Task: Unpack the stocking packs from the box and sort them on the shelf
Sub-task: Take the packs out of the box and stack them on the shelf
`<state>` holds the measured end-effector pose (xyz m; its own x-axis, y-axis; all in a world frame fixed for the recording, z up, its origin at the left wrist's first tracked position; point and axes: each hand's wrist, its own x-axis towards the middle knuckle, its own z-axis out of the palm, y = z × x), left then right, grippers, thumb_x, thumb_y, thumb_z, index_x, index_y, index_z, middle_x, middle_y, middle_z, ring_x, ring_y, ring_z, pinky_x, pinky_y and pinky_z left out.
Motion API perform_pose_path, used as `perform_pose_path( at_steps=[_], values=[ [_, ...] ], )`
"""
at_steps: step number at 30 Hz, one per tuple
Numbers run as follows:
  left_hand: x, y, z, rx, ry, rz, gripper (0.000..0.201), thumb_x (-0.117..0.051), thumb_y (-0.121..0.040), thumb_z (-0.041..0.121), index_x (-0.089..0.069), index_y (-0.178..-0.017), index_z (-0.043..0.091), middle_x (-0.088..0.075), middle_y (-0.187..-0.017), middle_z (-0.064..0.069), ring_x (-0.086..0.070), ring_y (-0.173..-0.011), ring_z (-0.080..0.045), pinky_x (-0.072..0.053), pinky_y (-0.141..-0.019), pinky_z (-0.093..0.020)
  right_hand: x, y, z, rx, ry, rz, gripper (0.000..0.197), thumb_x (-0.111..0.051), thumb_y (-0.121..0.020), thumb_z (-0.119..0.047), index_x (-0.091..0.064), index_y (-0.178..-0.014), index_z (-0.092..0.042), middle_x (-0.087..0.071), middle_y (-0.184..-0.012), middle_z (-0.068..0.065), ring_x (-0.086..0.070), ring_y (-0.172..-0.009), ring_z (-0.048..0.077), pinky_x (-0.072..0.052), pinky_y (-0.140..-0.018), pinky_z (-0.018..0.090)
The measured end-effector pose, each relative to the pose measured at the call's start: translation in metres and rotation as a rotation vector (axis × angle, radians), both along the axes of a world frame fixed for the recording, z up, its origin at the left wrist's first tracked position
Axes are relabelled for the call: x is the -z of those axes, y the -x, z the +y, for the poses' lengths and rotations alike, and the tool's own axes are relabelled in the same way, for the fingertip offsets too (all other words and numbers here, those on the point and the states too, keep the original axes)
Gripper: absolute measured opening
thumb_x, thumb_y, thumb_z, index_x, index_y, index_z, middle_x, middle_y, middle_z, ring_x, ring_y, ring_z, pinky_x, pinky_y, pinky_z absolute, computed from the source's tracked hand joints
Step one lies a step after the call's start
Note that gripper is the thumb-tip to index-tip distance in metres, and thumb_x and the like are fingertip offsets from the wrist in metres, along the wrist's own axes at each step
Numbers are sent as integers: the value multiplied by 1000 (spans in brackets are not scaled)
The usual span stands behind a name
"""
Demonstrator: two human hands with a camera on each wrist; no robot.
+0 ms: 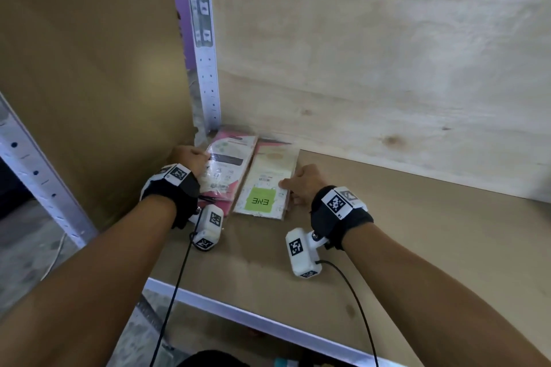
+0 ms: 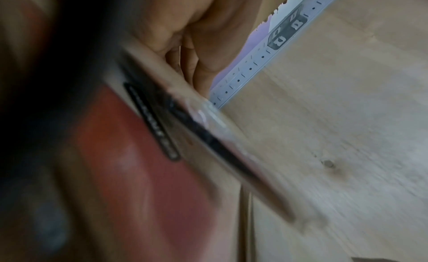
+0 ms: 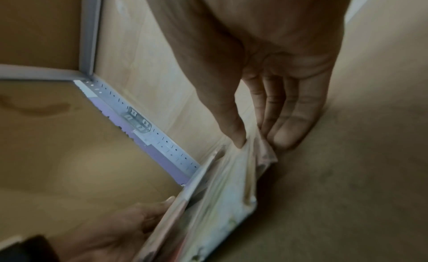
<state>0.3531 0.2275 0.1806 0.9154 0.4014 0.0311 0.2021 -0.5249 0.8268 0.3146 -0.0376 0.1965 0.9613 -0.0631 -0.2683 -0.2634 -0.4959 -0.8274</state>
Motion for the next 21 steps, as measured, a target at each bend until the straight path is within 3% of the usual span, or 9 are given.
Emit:
perform_pose_path(
  at_steps=[4, 6, 8, 10, 12, 14, 16, 18, 21],
  values=[
    [-9, 7, -8, 80, -83, 37, 25, -66, -91, 28, -76, -92, 5, -69, -89, -10, -63, -84, -23, -46, -77, -29, 2, 2, 0, -69, 168, -107, 18, -74, -85, -24, -56, -83, -21, -70, -80, 0, -60, -57, 13, -58, -64, 34],
    [-19, 16, -12, 133, -151, 87, 40, -61, -94, 40, -73, -105, 3, -70, -104, -16, -66, -99, -31, -50, -92, -35, -2, 10, 0, -90, 183, -131, 18, -73, -86, -28, -56, -80, -23, -70, -78, -5, -61, -57, 11, -58, -61, 33],
    [-32, 29, -18, 147, -246, 101, 47, -56, -96, 45, -68, -115, 4, -68, -118, -17, -61, -112, -37, -45, -104, -44, -9, 23, -3, -121, 207, -163, 25, -71, -87, -29, -52, -71, -29, -70, -83, -1, -63, -63, 15, -58, -62, 34],
    [-43, 44, -24, 109, -295, 31, 41, -58, -94, 44, -69, -111, 8, -69, -117, -15, -60, -111, -36, -41, -106, -44, -16, 38, -8, -137, 207, -195, 24, -70, -88, -26, -53, -71, -27, -68, -88, 4, -65, -78, 22, -57, -76, 40],
    [-52, 63, -30, 80, -217, -58, 30, -62, -91, 39, -72, -105, 14, -70, -114, -10, -61, -110, -33, -41, -106, -42, -24, 59, -16, -138, 152, -190, 12, -68, -88, -23, -61, -80, -17, -68, -86, 9, -66, -79, 24, -57, -78, 41],
    [-61, 85, -38, 119, -44, -116, 21, -65, -90, 37, -72, -102, 21, -72, -110, -5, -64, -105, -28, -47, -100, -38, -32, 83, -25, -171, 80, -154, 3, -65, -88, -17, -64, -89, -14, -68, -80, 8, -65, -69, 20, -58, -66, 33],
    [-73, 109, -50, 167, 69, -156, 15, -66, -89, 38, -71, -94, 25, -73, -102, -1, -66, -95, -22, -51, -91, -34, -41, 108, -37, -187, 39, -140, 6, -61, -88, -9, -65, -91, -13, -66, -76, 8, -62, -63, 18, -54, -56, 24],
    [-85, 136, -69, 204, 201, -189, 10, -67, -88, 33, -73, -88, 26, -74, -91, 1, -66, -82, -16, -54, -82, -30, -51, 136, -50, -176, 15, -151, 10, -61, -87, -5, -65, -95, -10, -65, -77, 10, -61, -64, 19, -52, -56, 24],
    [-96, 181, -105, 324, 399, -254, 12, -66, -92, 16, -70, -82, 22, -70, -72, 3, -63, -64, -8, -51, -59, -15, -59, 180, -73, -150, -1, -175, 11, -62, -87, -4, -65, -98, -6, -66, -78, 12, -61, -64, 20, -52, -58, 26]
  ],
)
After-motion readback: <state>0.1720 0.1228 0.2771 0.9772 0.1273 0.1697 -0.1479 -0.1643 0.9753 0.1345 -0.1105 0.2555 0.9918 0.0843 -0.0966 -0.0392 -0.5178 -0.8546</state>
